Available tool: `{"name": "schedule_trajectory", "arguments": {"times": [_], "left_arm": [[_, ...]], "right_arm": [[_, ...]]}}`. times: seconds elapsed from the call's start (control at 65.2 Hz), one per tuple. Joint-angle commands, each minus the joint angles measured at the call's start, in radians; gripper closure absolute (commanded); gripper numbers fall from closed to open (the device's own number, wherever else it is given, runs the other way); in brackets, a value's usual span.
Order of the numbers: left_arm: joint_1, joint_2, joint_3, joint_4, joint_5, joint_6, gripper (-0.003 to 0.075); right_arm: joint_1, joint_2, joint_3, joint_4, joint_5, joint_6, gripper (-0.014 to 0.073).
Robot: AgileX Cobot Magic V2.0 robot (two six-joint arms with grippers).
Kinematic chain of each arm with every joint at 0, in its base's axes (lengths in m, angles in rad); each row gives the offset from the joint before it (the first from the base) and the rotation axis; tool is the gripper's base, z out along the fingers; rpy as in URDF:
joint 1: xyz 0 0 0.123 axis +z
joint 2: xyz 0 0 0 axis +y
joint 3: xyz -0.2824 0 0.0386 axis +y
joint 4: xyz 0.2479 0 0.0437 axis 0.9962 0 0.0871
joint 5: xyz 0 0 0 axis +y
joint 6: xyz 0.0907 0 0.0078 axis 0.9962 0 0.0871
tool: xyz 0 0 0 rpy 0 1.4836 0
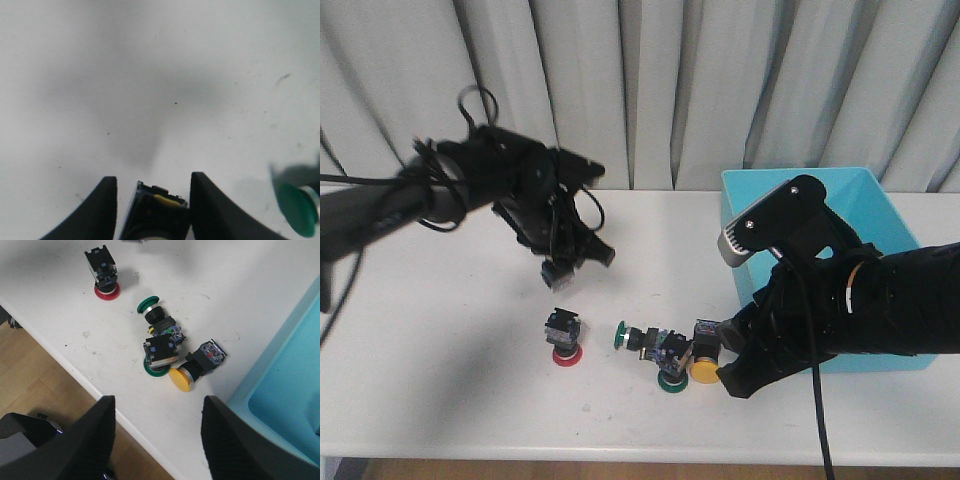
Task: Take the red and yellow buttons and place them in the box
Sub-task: 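Lift the yellow button with the left gripper toward the right gripper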
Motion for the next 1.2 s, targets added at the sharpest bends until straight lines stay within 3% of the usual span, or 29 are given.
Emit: {"name": "schedule_trajectory", "arguments": {"times": [0.0, 0.184, 0.552, 0.69, 0.798, 0.966, 1.089, 1.181], "left_arm": [[-0.003, -0.158, -0.030, 0.000, 0.004, -0.007, 0.0568], [0.001, -0.329, 0.045, 0.001, 0.027, 0.029, 0.0567], [0.121, -0.686, 0.612, -0.009, -0.209, 0.043, 0.0567], [0.147, -0.733, 0.753, -0.109, -0.257, 0.085, 0.0567], [0.140, -0.735, 0.802, -0.329, -0.313, 0.235, 0.0567], [0.135, -0.735, 0.809, -0.853, -0.339, 0.611, 0.0567], [0.135, -0.732, 0.809, -1.233, -0.245, 0.876, 0.0567], [0.135, -0.722, 0.809, -1.406, -0.160, 0.988, 0.0567]], "right_arm": [[0.000, -0.019, -0.025, -0.006, -0.057, -0.011, 0.0200], [0.000, -0.019, -0.025, -0.011, -0.056, -0.011, 0.0200], [0.000, -0.019, -0.025, -0.011, -0.056, -0.011, 0.0200], [0.000, -0.018, -0.025, -0.011, -0.056, -0.011, 0.0200], [0.000, -0.018, -0.025, -0.011, -0.056, -0.015, 0.0200], [0.000, -0.018, -0.025, -0.007, -0.057, -0.042, 0.0193], [0.000, -0.018, -0.025, 0.026, -0.065, -0.139, 0.0142], [0.001, -0.018, -0.025, 0.092, -0.083, -0.249, 0.0080]]}}
